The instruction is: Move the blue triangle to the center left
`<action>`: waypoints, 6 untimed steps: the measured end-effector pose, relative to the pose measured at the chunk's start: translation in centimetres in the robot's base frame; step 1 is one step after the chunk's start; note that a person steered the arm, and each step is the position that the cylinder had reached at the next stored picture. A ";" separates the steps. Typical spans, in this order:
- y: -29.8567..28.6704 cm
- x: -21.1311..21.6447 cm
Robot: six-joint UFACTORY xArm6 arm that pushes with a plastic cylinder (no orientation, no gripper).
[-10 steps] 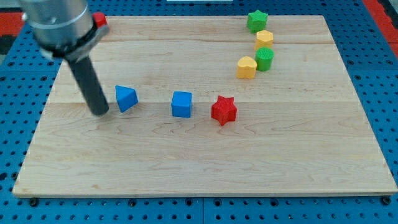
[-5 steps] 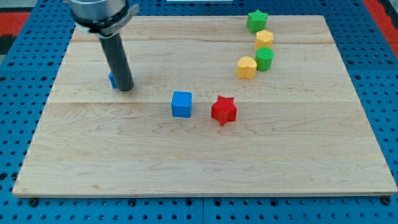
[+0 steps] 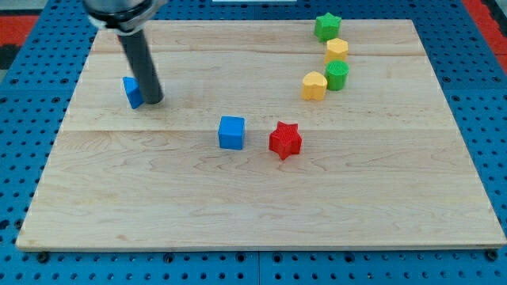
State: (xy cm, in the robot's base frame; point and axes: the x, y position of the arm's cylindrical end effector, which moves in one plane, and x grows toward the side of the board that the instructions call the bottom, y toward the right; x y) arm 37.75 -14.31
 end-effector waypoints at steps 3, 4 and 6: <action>-2.5 -4.5; -4.4 -2.2; 0.2 0.9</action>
